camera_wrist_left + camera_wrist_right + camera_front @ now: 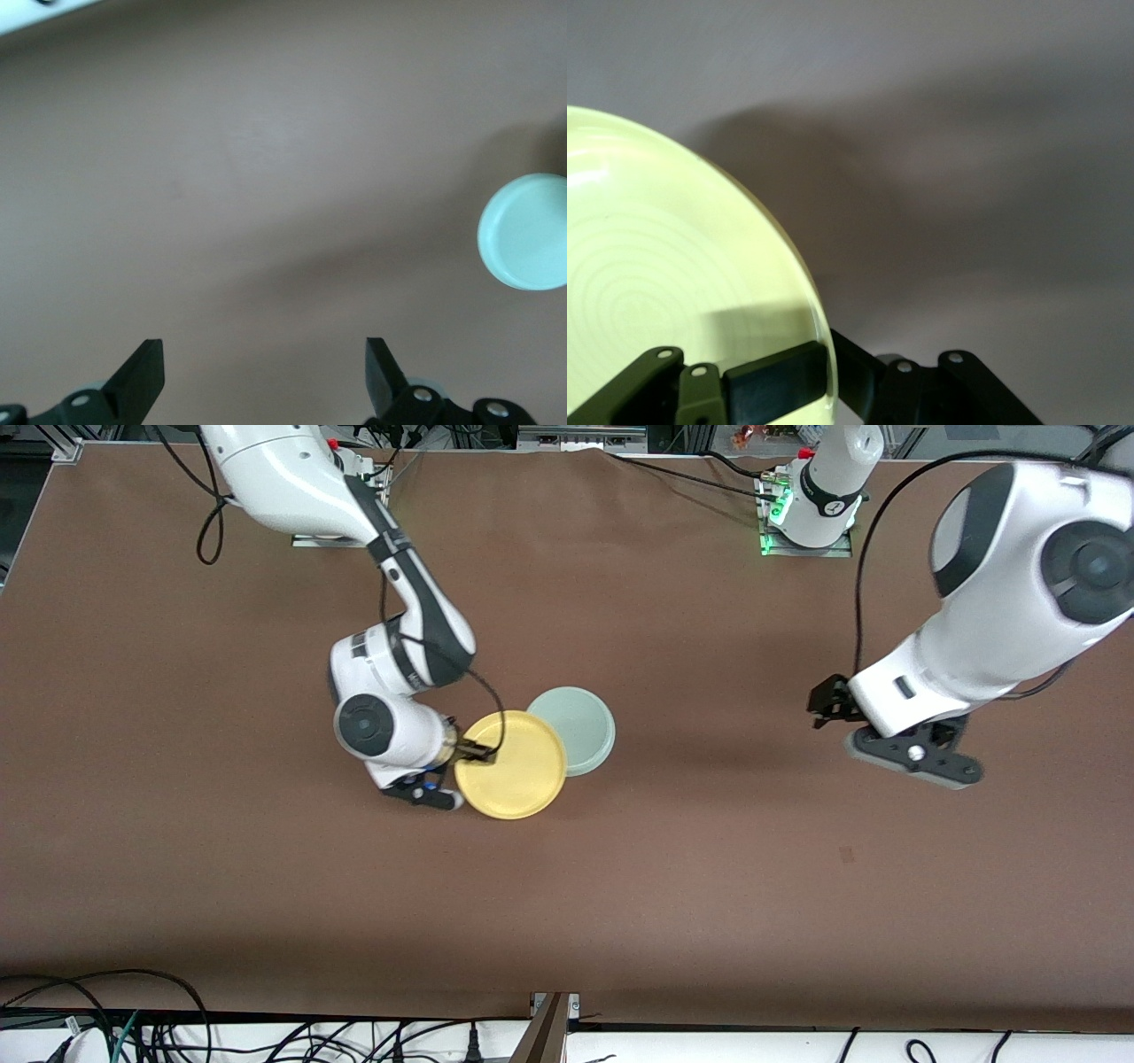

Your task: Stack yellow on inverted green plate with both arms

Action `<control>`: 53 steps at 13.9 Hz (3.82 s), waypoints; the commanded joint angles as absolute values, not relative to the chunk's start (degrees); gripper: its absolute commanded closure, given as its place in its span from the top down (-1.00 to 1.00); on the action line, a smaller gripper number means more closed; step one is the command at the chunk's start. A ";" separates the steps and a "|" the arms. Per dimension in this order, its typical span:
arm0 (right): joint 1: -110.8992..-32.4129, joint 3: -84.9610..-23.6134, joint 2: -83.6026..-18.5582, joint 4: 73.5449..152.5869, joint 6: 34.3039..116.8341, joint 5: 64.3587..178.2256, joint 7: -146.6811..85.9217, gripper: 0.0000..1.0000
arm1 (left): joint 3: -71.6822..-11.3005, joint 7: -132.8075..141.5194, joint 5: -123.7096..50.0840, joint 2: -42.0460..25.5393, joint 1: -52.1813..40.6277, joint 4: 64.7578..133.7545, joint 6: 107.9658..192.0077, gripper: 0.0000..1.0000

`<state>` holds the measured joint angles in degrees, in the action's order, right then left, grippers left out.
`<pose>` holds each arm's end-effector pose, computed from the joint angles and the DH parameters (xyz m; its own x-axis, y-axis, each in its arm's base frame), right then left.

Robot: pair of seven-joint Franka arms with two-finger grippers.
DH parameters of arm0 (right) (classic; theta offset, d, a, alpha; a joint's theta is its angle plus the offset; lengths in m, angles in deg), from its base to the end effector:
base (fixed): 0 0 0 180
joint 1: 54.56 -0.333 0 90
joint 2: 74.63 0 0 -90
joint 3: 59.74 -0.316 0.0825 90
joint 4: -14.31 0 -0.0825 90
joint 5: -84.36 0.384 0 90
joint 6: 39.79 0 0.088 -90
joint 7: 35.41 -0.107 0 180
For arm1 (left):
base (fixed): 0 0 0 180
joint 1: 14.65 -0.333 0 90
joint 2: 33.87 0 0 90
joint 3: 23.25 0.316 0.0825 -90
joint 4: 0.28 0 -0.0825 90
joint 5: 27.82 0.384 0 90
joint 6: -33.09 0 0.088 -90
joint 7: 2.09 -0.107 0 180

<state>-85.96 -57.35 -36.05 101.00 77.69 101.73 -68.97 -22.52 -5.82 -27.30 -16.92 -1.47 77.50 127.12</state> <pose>0.5993 0.3559 0.2582 0.9466 -0.2096 -0.2449 -0.2398 -0.9656 -0.1002 0.6319 -0.1398 0.5537 0.9600 -0.2797 -0.0130 -0.2799 -0.9600 -0.0119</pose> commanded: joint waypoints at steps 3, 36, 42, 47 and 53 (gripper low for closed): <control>-85.93 -63.24 -39.20 110.69 88.41 103.52 -70.04 -1.00 | -22.72 -6.57 -25.98 -24.47 -9.28 84.00 127.48 1.00; -86.11 -44.30 -46.33 98.88 63.00 101.94 -55.21 1.00 | -26.07 -6.14 -25.71 -34.31 -17.73 99.74 136.45 1.00; -85.94 -26.89 -47.73 91.14 45.58 102.29 -43.16 1.00 | -26.15 -6.22 -25.62 -34.14 -17.11 98.60 136.36 1.00; -71.91 -38.16 -57.57 91.56 40.90 98.19 -43.59 1.00 | -27.73 -6.22 -25.62 -34.23 -17.02 97.63 136.27 1.00; -63.37 -47.68 -67.41 94.28 41.69 85.94 -43.50 1.00 | -27.56 -6.05 -25.71 -34.14 -17.37 97.45 134.69 1.00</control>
